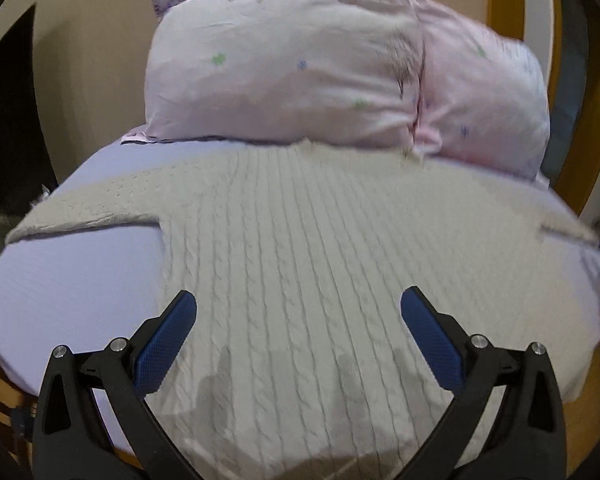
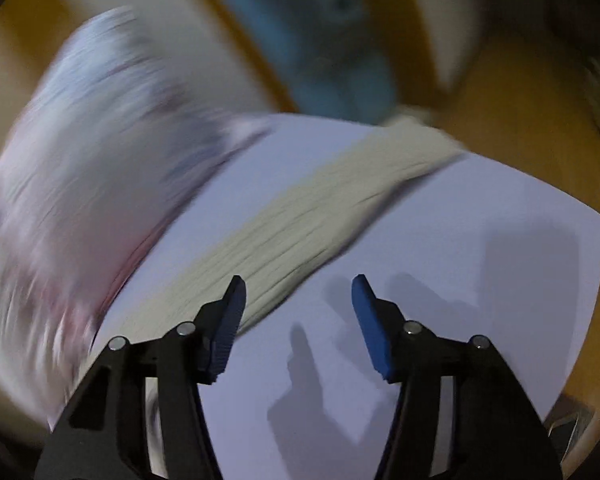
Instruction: Fold small clothes
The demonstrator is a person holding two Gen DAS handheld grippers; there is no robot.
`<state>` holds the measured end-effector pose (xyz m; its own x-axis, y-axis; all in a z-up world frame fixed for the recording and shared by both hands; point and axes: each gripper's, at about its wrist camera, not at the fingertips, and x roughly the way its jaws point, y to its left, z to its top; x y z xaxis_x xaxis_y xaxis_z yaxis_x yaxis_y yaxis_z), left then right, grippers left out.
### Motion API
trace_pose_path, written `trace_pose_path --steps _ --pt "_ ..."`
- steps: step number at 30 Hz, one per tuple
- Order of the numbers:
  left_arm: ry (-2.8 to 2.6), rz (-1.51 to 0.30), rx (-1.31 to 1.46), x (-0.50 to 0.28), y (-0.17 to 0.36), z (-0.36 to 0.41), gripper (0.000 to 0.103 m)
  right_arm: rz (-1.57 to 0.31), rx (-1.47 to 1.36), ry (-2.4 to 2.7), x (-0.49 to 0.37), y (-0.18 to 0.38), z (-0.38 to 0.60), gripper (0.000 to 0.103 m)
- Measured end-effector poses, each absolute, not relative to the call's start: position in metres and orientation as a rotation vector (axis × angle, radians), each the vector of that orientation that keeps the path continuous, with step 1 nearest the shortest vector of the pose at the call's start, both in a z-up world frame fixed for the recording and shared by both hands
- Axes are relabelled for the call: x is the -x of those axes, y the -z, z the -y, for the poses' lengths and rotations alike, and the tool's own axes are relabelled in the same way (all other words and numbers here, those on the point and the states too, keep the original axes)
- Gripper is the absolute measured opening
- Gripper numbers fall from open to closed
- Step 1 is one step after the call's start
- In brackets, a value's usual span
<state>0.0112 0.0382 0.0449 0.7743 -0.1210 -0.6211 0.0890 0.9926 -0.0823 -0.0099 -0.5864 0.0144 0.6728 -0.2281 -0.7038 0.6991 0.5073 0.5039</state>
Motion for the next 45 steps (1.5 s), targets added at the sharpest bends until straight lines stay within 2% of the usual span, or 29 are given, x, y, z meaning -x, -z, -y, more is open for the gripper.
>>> trace_pose_path --steps 5,6,7,8,11,15,19,23,24,26,28,29,31,33,42,44,45 --pt "0.132 -0.633 0.272 -0.024 -0.048 -0.09 0.102 -0.585 -1.022 0.653 -0.009 0.007 0.642 0.052" --pt "0.129 -0.623 0.31 -0.025 -0.047 -0.1 0.102 -0.579 -1.027 0.656 -0.014 0.008 0.646 0.042" --pt "0.122 -0.607 0.355 -0.025 -0.047 -0.115 0.102 -0.571 -1.03 0.666 -0.02 0.01 0.652 0.019" --pt "0.113 -0.596 0.375 -0.025 -0.046 -0.123 0.102 -0.576 -1.03 0.679 -0.025 0.013 0.657 0.006" --pt "0.063 -0.548 0.393 -0.024 -0.049 -0.151 0.102 -0.555 -0.989 0.69 -0.032 0.008 0.658 0.007" --pt "-0.046 -0.508 0.449 -0.023 -0.053 -0.193 0.102 -0.427 -0.665 0.575 -0.046 -0.063 0.584 0.007" --pt "-0.171 -0.465 0.571 -0.028 -0.054 -0.237 0.102 -0.345 -0.423 0.238 -0.068 -0.131 0.448 0.007" --pt "-0.254 -0.468 0.631 -0.041 -0.053 -0.265 0.102 -0.377 -0.254 -0.128 -0.088 -0.146 0.295 0.007" --pt "-0.261 -0.474 0.64 -0.043 -0.052 -0.268 0.102 -0.403 -0.225 -0.193 -0.088 -0.142 0.267 0.008" --pt "-0.277 -0.49 0.683 -0.048 -0.049 -0.282 0.101 -0.566 -0.118 -0.379 -0.103 -0.108 0.182 0.017" --pt "-0.284 -0.51 0.739 -0.056 -0.042 -0.296 0.095 -0.717 -0.065 -0.505 -0.111 -0.073 0.132 0.042" --pt "-0.293 -0.522 0.769 -0.06 -0.038 -0.303 0.092 -0.756 -0.046 -0.527 -0.11 -0.06 0.118 0.047" --pt "-0.302 -0.544 0.827 -0.068 -0.03 -0.317 0.087 -0.739 -0.053 -0.512 -0.105 -0.055 0.121 0.067" --pt "-0.321 -0.573 0.869 -0.076 -0.022 -0.329 0.084 -0.707 -0.107 -0.476 -0.102 -0.06 0.14 0.076" --pt "-0.385 -0.542 1.048 -0.101 -0.005 -0.397 0.074 -0.65 -0.289 -0.332 -0.073 -0.068 0.242 0.082" --pt "-0.42 -0.568 1.021 -0.112 -0.007 -0.405 0.065 -0.645 -0.31 -0.329 -0.074 -0.065 0.251 0.082" --pt "-0.441 -0.589 0.997 -0.116 -0.008 -0.406 0.053 -0.642 -0.316 -0.328 -0.071 -0.066 0.253 0.082"
